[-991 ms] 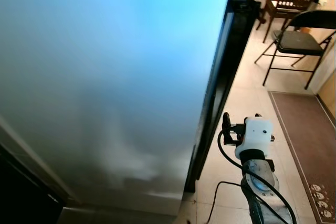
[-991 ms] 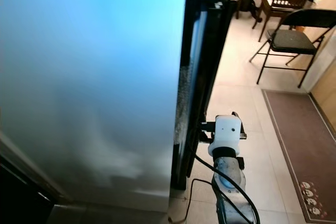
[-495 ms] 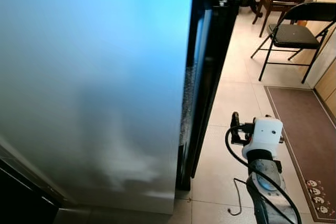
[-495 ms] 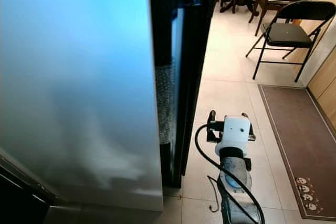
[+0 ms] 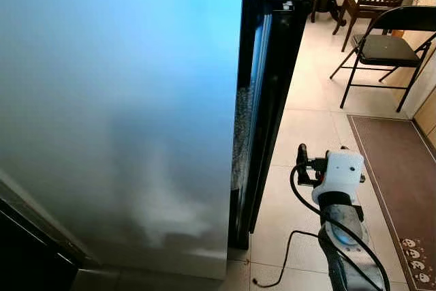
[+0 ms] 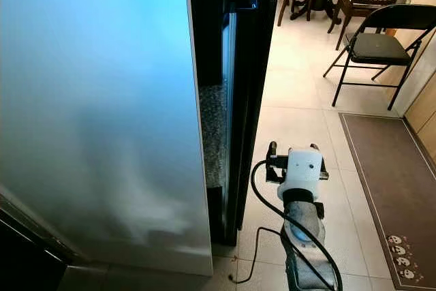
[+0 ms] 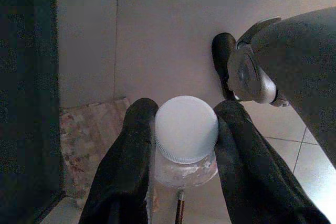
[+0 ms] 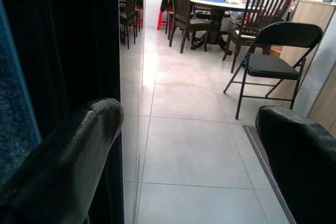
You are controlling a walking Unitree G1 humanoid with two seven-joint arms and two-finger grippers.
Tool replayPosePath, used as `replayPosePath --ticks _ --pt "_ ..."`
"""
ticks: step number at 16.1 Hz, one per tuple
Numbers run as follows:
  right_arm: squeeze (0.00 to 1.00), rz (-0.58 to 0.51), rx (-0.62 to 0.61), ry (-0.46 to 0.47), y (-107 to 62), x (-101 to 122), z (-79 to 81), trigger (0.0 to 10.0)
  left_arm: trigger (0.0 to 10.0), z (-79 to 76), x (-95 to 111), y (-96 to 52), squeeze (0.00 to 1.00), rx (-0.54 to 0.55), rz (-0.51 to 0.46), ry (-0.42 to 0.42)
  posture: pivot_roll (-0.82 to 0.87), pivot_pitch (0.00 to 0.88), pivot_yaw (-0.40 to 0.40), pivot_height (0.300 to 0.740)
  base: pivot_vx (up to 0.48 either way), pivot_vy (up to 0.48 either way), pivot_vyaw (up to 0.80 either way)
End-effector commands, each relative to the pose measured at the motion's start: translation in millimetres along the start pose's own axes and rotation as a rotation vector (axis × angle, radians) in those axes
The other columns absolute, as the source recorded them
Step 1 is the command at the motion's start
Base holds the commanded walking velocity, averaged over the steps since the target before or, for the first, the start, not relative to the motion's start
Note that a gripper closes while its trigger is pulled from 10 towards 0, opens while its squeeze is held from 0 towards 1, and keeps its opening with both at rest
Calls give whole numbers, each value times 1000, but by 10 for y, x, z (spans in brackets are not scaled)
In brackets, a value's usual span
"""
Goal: Restocking fridge
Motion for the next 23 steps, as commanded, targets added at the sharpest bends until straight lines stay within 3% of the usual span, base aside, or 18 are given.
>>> replayPosePath --ticks 1,7,14,23 --pt "0 6 6 7 14 -6 11 10000 10000 8 -26 -4 0 1 10 -6 -57 0 9 740 0 0 0" --pt "0 6 13 6 25 -5 25 10000 10000 3 -19 -2 0 0 9 -3 -56 0 9 740 0 0 0" --pt "0 3 15 7 34 2 31 10000 10000 -1 -12 0 0 0 9 -1 -56 0 8 740 266 0 0" --pt "0 3 20 9 22 3 50 10000 10000 -3 -2 1 0 -2 3 -3 -57 0 7 740 0 0 0"
Point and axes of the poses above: a point about 5 cm out from each wrist's last joint towards the gripper, its own y axis pointing out of the wrist towards the gripper, its own x axis along the axis of the wrist's last joint, z = x × y, the point moved 3 cm from there along y, pointing out of the wrist towards the gripper, and after that the axes turned 14 degrees about -y, right-handed, at the moved point
